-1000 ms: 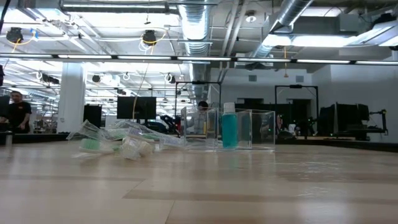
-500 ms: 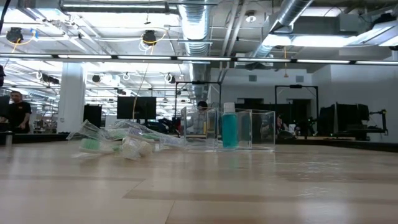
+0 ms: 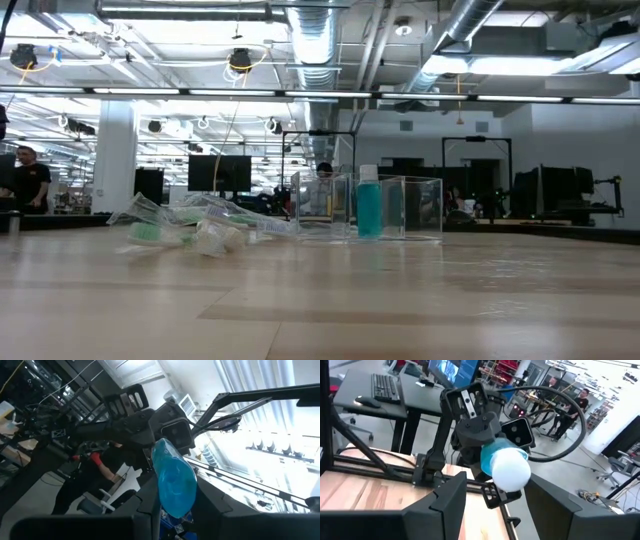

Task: Pick & Place toothbrushing station
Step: Put the blue mouthwash bottle into the transparent organizer

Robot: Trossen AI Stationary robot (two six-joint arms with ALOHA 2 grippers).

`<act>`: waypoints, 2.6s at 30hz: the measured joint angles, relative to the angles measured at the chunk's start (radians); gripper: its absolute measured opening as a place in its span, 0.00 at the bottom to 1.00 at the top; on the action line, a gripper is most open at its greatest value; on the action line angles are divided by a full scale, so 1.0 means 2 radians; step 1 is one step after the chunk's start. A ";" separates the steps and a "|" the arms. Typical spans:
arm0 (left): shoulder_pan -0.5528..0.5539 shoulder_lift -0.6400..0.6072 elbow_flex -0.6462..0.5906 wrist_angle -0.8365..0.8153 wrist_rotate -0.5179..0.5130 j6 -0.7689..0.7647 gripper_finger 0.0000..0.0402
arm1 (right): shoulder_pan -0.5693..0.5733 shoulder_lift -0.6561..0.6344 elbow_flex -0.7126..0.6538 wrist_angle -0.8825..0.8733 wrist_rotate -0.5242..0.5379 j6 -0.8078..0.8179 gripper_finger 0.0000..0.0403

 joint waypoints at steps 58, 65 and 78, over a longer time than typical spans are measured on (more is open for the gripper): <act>0.001 0.000 0.001 0.004 0.009 -0.004 0.17 | -0.021 -0.005 0.000 0.022 -0.064 -0.008 0.33; 0.001 0.000 0.001 0.005 0.009 -0.004 0.17 | -0.026 -0.005 0.000 0.023 -0.074 -0.010 0.23; 0.001 0.000 0.001 0.005 0.013 -0.001 0.17 | -0.033 -0.005 0.000 0.024 -0.089 -0.013 0.20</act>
